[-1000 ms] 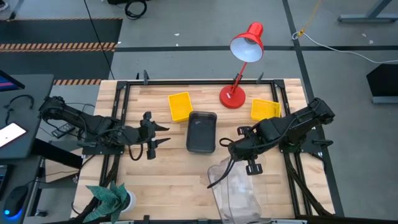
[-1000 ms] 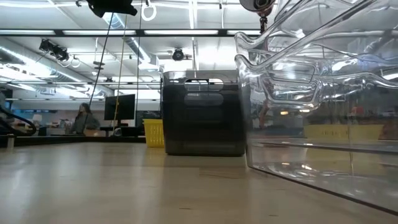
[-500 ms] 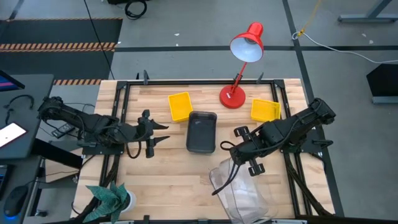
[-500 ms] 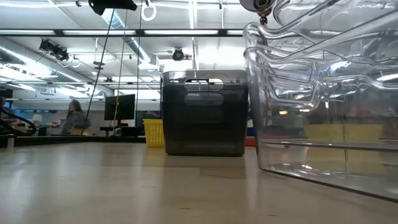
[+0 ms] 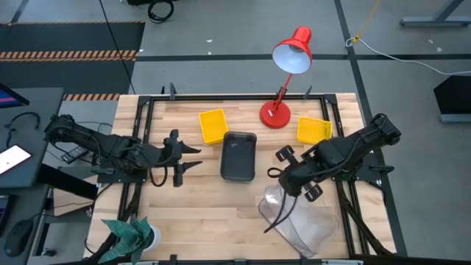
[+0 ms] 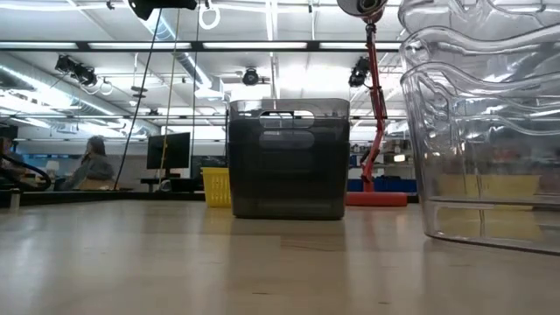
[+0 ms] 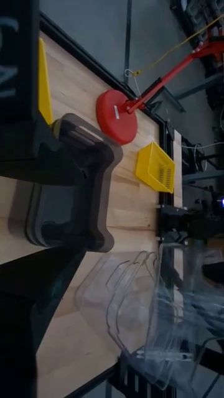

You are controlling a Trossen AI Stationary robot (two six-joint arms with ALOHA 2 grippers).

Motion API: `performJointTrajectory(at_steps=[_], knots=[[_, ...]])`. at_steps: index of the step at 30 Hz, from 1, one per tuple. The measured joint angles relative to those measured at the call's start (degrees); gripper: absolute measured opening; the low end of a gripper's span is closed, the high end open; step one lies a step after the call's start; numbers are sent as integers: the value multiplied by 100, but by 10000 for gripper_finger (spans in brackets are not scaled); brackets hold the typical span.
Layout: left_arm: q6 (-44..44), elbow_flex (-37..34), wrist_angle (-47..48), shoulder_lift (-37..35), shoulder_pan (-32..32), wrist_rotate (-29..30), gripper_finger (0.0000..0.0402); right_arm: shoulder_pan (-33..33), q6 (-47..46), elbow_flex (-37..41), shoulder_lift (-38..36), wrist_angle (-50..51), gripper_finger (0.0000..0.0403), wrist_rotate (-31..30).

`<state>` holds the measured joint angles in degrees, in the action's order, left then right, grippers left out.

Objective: Stack baskets by color
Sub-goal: Stack the top transparent bin on the transparent bin

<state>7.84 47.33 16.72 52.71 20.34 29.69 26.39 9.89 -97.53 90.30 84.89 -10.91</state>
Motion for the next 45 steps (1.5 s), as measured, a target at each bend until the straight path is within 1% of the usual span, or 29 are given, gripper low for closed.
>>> performJointTrajectory(at_steps=[4, 7, 18, 20, 24, 27, 29, 34, 39, 43, 45], knots=[[-11, 0, -14, 0, -4, -2, 172, 71, 753, -1, -218, -4, 2, -42], [-11, 0, -15, 0, -4, 0, 172, 148, 1097, 0, -274, -13, 2, -33], [-120, -2, -34, 2, -4, -14, 172, 254, 1639, 1, -372, 138, 1, 161], [-115, -3, -43, 2, -4, -189, 172, 254, 1735, 0, -372, 147, 2, 198], [-66, -4, -144, 17, -4, -352, 172, 254, 1451, 1, -372, 83, 13, 202], [-40, -9, -289, 17, -4, -360, 172, 254, 1255, 1, -359, -13, 28, 406], [88, -9, -347, 19, -4, -371, 172, 254, 1067, 1, -342, -30, 35, 494], [558, -11, -572, 313, -4, -496, 172, 254, 462, 1, -321, -14, 54, 456], [949, -9, -635, 681, -4, -758, 182, 251, -319, 1, -319, 23, 97, 451], [954, -9, -701, 816, -8, -902, 194, 254, -794, 1, -325, 174, 141, 453], [954, -9, -684, 817, -26, -952, 196, 254, -1332, -51, -342, 335, 159, 451]])
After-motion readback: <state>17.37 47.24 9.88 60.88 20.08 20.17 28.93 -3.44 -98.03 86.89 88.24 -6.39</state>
